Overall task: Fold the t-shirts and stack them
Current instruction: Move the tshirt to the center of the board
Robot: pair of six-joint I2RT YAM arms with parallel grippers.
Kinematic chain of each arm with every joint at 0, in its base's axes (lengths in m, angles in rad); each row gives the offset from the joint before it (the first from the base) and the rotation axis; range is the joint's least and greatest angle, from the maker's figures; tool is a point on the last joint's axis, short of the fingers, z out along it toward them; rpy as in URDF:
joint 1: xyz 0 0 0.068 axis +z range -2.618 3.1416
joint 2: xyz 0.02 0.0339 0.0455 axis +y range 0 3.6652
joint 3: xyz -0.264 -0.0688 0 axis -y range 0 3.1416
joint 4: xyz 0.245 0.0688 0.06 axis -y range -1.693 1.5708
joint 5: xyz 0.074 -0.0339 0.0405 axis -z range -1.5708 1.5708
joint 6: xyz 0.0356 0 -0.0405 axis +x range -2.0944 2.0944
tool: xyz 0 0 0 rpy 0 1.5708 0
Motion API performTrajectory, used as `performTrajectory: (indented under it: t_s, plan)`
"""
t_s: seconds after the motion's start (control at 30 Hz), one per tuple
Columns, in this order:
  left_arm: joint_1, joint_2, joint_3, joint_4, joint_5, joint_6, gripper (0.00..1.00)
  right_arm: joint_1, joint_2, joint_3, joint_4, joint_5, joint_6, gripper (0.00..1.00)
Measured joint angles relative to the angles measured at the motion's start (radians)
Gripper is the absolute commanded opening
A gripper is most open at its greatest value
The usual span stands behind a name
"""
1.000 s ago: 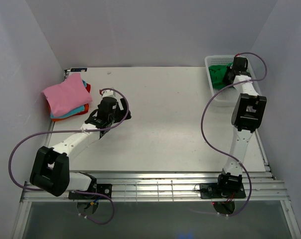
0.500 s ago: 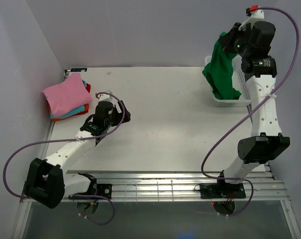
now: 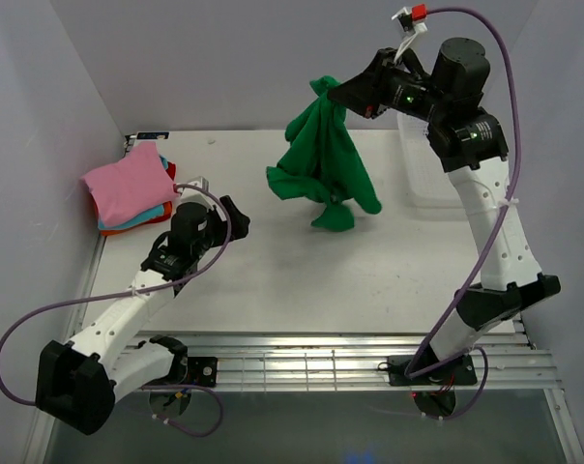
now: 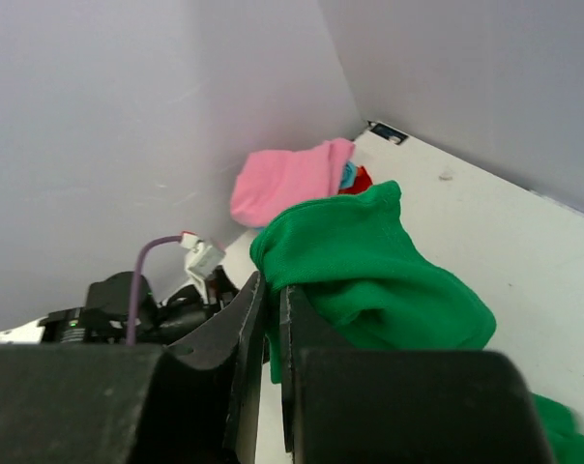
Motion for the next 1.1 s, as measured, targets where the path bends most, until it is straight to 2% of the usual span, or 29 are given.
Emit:
performTrajectory:
  t_s: [0.23,0.3,0.4,0.57,0.73,0.83,0.87,0.97,1.03,1.07,1.1]
  plan:
    - [0.0,-0.049,0.0,-0.035,-0.018,-0.011,0.98,0.001,-0.129,0.014,0.033,-0.032,0.057,0.08]
    - [0.0,-0.063,0.0,-0.045,-0.026,-0.015,0.98,0.001,-0.198,-0.048,0.054,-0.017,0.053,0.08]
    - [0.0,-0.089,0.0,-0.068,-0.042,-0.018,0.98,0.004,-0.377,-0.312,0.087,0.076,0.02,0.08]
    - [0.0,-0.13,0.0,-0.098,-0.069,-0.023,0.98,0.004,-0.588,-0.801,0.061,0.39,-0.026,0.08]
    - [0.0,-0.125,0.002,-0.124,-0.08,-0.026,0.97,0.003,-0.564,-1.16,-0.05,0.716,-0.018,0.08]
    - [0.0,-0.111,0.002,-0.14,-0.082,-0.03,0.97,0.003,-0.544,-1.261,-0.161,0.895,0.006,0.08]
    - [0.0,-0.109,0.002,-0.145,-0.083,-0.033,0.97,0.003,-0.544,-1.265,-0.198,0.948,0.013,0.19]
    - [0.0,-0.109,0.002,-0.152,-0.095,-0.037,0.96,0.002,-0.559,-1.253,-0.245,1.069,0.035,0.6]
    - [0.0,-0.112,0.002,-0.157,-0.111,-0.041,0.96,0.003,-0.562,-1.233,-0.26,1.094,0.023,0.65]
    - [0.0,-0.113,0.003,-0.164,-0.126,-0.044,0.96,0.009,-0.563,-1.224,-0.26,1.089,0.011,0.74]
    - [0.0,-0.113,0.005,-0.174,-0.138,-0.048,0.96,0.023,-0.566,-1.219,-0.254,1.077,0.005,0.75]
